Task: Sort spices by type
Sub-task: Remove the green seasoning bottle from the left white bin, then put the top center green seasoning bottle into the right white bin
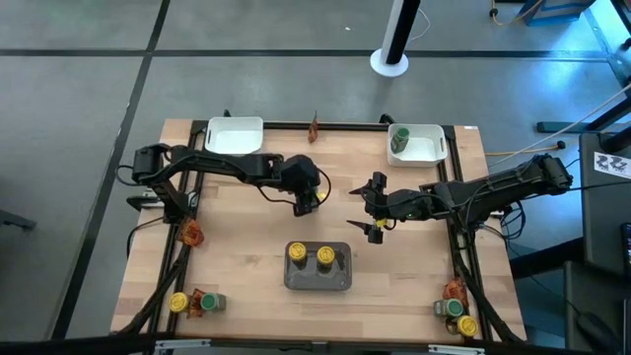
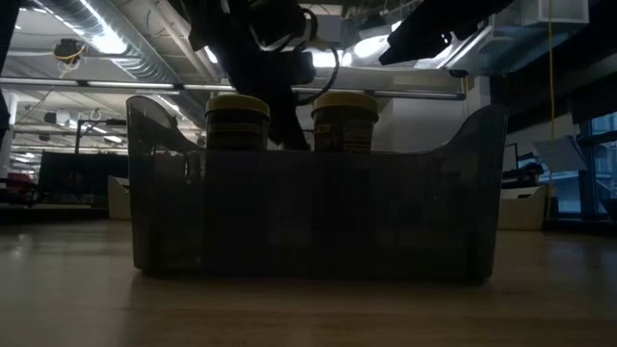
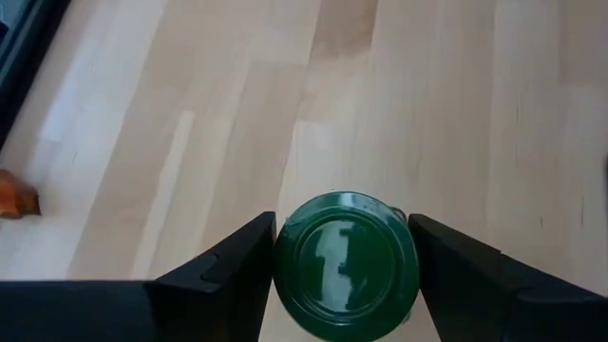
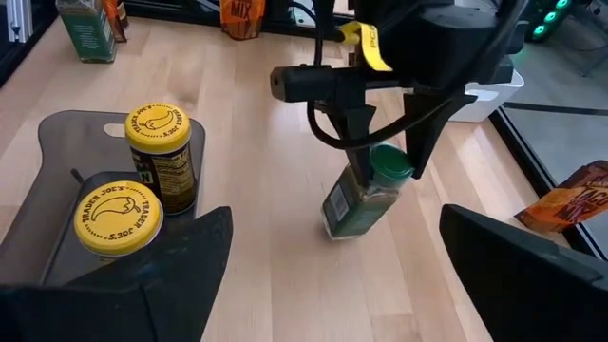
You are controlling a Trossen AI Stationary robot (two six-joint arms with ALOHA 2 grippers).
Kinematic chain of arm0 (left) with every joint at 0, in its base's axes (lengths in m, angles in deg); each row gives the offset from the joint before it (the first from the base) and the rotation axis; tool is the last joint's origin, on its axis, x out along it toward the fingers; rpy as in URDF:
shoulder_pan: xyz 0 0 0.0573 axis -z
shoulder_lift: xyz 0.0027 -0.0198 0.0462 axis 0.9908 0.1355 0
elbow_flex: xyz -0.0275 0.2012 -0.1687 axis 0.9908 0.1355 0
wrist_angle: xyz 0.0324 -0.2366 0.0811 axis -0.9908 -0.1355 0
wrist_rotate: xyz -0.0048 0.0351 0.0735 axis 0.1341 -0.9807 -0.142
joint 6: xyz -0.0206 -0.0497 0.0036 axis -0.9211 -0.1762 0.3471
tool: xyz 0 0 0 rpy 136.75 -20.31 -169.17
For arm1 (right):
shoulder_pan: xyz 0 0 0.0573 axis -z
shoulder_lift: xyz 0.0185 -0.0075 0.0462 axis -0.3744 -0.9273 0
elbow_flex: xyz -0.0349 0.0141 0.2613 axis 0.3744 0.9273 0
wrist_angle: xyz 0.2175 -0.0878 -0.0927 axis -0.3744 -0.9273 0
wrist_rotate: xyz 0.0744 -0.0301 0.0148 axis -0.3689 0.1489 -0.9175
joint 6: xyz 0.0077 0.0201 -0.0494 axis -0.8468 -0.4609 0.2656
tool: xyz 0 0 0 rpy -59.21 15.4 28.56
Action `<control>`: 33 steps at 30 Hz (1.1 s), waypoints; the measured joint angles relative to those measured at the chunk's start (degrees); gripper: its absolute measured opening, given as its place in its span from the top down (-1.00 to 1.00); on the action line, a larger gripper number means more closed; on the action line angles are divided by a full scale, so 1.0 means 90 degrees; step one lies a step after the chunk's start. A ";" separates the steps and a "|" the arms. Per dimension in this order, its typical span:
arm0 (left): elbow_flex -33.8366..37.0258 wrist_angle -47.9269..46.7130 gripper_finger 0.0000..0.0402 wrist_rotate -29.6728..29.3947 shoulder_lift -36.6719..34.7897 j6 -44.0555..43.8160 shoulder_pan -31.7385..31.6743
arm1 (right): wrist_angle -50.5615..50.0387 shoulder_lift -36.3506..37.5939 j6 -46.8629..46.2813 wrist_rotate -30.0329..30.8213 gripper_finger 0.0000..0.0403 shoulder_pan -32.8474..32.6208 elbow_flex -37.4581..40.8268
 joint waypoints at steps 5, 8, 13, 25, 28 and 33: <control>0.0005 0.0061 -0.11 0.0002 0.0174 -0.0086 0.0005 | 0.0009 0.0000 0.0000 -0.0002 -0.86 0.0000 0.0000; 0.0005 0.0074 -0.11 0.0000 0.0254 -0.0124 0.0005 | 0.0018 0.0000 0.0000 -0.0002 -0.86 0.0000 0.0000; 0.0005 0.0051 -0.11 -0.0007 0.0226 -0.0324 0.0005 | 0.0016 0.0000 -0.0143 -0.0005 -0.86 0.0000 0.0000; -0.0255 -0.0231 -0.11 0.0027 0.0215 -0.0712 0.0010 | 0.0016 0.0000 -0.0419 -0.0006 -0.86 0.0001 0.0000; -0.0413 -0.0374 -0.11 -0.0014 0.0200 -0.0602 0.0041 | 0.0016 0.0000 -0.0547 -0.0007 -0.86 0.0002 0.0000; -0.0697 -0.0494 -0.11 -0.0029 -0.0015 -0.0432 0.0058 | 0.0047 0.0000 -0.0573 -0.0007 -0.86 0.0001 0.0000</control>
